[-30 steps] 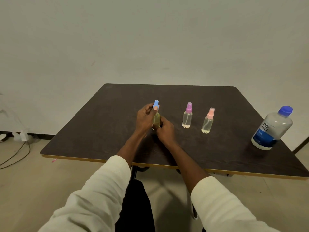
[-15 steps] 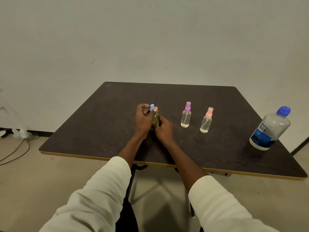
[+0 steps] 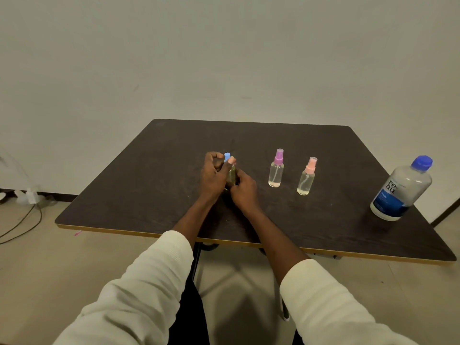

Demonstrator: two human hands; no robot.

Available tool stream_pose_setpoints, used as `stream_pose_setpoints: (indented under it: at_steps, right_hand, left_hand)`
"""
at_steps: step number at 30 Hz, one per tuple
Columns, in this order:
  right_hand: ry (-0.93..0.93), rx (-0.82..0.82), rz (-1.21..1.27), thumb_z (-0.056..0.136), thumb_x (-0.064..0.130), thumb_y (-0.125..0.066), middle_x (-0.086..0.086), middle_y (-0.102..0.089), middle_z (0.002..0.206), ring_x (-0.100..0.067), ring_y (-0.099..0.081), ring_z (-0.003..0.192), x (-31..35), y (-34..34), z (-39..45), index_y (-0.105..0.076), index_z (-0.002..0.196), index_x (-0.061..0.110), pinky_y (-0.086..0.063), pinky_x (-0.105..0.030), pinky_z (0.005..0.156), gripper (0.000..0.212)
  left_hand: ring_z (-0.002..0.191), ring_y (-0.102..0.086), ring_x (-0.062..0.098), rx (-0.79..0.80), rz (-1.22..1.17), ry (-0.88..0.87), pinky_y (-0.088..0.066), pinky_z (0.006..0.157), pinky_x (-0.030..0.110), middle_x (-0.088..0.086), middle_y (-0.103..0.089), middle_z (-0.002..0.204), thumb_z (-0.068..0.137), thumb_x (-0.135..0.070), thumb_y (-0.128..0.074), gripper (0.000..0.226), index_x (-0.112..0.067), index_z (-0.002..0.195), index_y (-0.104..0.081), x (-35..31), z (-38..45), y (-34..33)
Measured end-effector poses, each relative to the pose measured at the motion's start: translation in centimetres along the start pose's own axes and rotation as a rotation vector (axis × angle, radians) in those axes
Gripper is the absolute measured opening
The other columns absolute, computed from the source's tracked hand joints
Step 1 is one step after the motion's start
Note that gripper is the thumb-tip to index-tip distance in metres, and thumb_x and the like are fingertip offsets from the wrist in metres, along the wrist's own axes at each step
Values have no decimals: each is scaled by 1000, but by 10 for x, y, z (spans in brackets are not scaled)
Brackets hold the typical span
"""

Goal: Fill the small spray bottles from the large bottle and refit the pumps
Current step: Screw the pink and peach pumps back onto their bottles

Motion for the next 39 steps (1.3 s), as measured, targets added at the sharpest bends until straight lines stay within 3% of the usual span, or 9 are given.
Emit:
stream_pose_setpoints:
  at_steps: [5, 8, 11, 17, 21, 25, 32, 34, 39]
  right_hand:
    - [17, 6, 29, 90, 12, -59, 6, -67, 85, -7, -63, 78, 2, 1, -1, -66, 93, 20, -51, -24, 67, 11]
    - [6, 10, 18, 89, 10, -59, 6, -68, 87, -9, -65, 80, 1, 1, 0, -66, 97, 21, -56, -31, 71, 15]
    - [13, 4, 12, 89, 6, -58, 5, -66, 83, -8, -63, 77, 3, 1, -1, -66, 94, 18, -51, -25, 66, 16]
    - [41, -9, 38, 87, 5, -60, 8, -65, 78, -4, -61, 72, 5, 3, -1, -66, 89, 19, -45, -16, 61, 15]
    - [24, 4, 48, 89, 8, -61, 11, -66, 85, -6, -64, 81, 3, 2, -1, -67, 104, 19, -54, -26, 72, 19]
    - [31, -1, 17, 88, 13, -63, 8, -67, 81, -9, -64, 76, 1, 2, 2, -67, 97, 21, -55, -31, 68, 13]
    - [46, -5, 32, 85, 15, -69, 8, -68, 81, -6, -64, 76, 2, 2, 2, -67, 92, 23, -51, -26, 67, 11]
    - [31, -1, 43, 86, 13, -66, 9, -68, 84, -5, -64, 77, 1, 1, 2, -67, 97, 22, -50, -23, 67, 15]
    - [41, -8, 38, 87, 12, -66, 7, -69, 85, -7, -65, 76, 1, 3, 3, -68, 106, 18, -52, -25, 66, 20]
  left_hand:
    - [103, -68, 17, 92, -8, -28, -57, 92, 39, 1, -71, 109, 102, -36, -50, 16, -29, 110, -62, 0, -4, 0]
    - [87, -68, 7, 54, 37, -31, -58, 79, 31, -5, -69, 93, 94, -39, -66, 21, -26, 109, -58, -2, -3, 1]
    - [76, -64, 8, 0, 57, -8, -58, 73, 42, -6, -64, 81, 89, -38, -73, 26, -25, 100, -54, -2, 0, 2]
    - [108, -68, 14, 130, -7, -15, -55, 96, 41, 2, -72, 114, 101, -29, -55, 26, -17, 123, -64, -1, -4, 1]
    - [89, -70, 10, 78, 30, 6, -60, 78, 34, -1, -71, 97, 87, -35, -75, 43, -17, 120, -54, -4, -3, 3]
    - [75, -65, 22, 51, 61, 3, -58, 68, 53, 4, -62, 77, 86, -38, -76, 30, -22, 96, -52, -2, 2, 4]
    - [101, -70, 14, 135, -16, -33, -58, 89, 38, -1, -73, 107, 99, -28, -58, 14, -32, 112, -64, -3, -4, 4]
    - [94, -70, 7, 111, 22, -38, -58, 81, 28, -6, -72, 99, 93, -32, -69, 22, -28, 112, -58, -6, -6, 4]
    - [74, -65, 9, 63, 95, -33, -57, 64, 38, 0, -67, 81, 89, -34, -74, 22, -24, 95, -55, -5, -1, 2]
Point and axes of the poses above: each hand's wrist, its own z-axis towards the middle knuckle, its own y-axis out of the back of the hand, x = y × z, the point moved 5 cm from there along z, towards the middle knuckle
